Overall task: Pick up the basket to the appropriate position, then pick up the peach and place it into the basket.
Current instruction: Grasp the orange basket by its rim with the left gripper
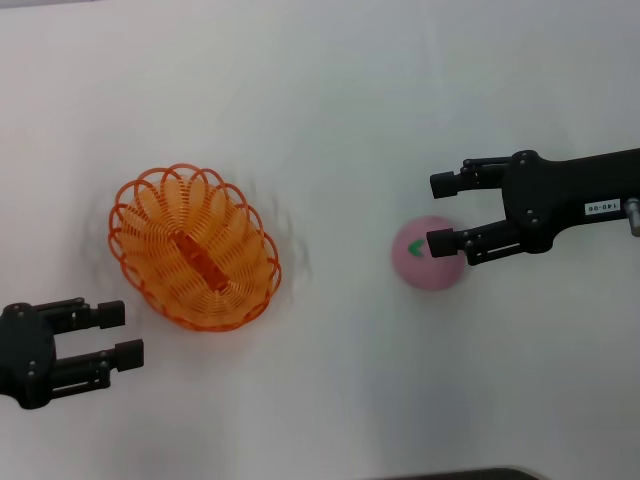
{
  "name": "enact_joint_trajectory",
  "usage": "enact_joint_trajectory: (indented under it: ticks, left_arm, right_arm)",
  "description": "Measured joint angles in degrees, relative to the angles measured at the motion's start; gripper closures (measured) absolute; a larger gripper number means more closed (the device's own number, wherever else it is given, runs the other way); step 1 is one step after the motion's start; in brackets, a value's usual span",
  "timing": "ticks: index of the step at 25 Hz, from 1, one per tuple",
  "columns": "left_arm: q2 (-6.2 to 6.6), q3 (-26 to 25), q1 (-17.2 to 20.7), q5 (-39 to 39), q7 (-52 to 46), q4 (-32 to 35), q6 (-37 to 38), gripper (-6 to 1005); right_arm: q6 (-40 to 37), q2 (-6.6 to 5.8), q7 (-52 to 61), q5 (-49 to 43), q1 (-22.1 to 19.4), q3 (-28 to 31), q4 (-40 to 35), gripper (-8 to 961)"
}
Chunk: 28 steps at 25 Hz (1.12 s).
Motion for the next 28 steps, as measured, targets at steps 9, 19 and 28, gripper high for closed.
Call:
enact_joint_trajectory:
  ticks: [9, 19, 28]
  left_arm:
    - [0.87, -1.0, -1.9, -0.5, -6.0, 1.3, 3.0, 342]
    - [5.85, -1.7, -14.5, -0.6, -31.5, 6.2, 5.9, 342]
    - [10.71, 7.2, -28.2, 1.4, -43.1, 8.0, 4.2, 343]
  right_arm:
    - [0.0, 0.08, 0.1, 0.0, 0.0, -0.2, 0.0, 44]
    - [0.1, 0.53, 0.0, 0.0, 0.3, -0.2, -0.1, 46]
    - [0.2, 0.66, 0.0, 0.0, 0.9, -0.4, -0.1, 48]
